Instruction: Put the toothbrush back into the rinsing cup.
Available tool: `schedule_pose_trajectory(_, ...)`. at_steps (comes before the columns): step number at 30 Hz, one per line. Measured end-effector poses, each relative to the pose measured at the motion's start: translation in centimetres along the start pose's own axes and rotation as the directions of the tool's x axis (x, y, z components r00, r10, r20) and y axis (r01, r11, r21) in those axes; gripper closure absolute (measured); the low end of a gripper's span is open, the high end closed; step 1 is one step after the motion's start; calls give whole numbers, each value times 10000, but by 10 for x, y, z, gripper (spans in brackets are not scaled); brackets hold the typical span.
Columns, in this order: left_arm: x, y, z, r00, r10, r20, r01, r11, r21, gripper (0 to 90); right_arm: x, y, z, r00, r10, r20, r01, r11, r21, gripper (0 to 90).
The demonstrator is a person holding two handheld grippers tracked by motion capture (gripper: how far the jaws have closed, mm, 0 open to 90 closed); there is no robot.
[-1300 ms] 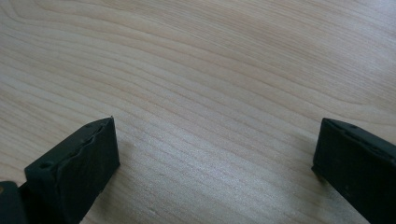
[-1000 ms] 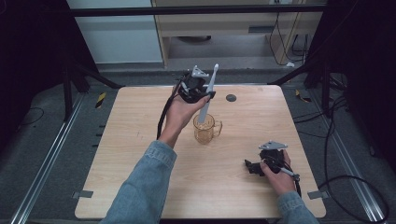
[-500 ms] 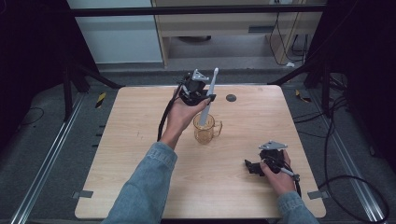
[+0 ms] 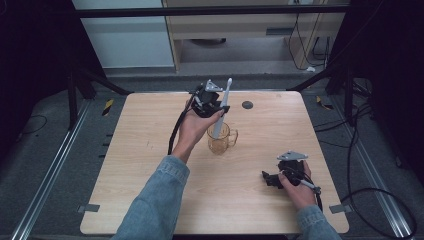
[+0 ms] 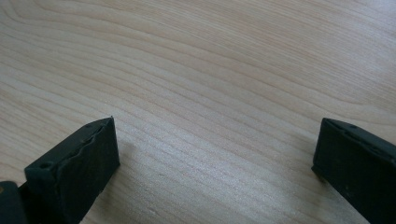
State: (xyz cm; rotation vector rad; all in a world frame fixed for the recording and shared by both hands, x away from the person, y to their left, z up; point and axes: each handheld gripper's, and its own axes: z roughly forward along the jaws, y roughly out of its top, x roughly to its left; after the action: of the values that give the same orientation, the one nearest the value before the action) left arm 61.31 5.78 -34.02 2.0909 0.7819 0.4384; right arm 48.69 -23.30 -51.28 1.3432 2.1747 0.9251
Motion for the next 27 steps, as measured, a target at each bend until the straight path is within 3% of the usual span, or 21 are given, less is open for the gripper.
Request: schedule_pose_trajectory(27,-1,-16,10,9999,64,101,-68,9992,405,674,0,0,0,10000,19,-4,-19,10000,0,4)
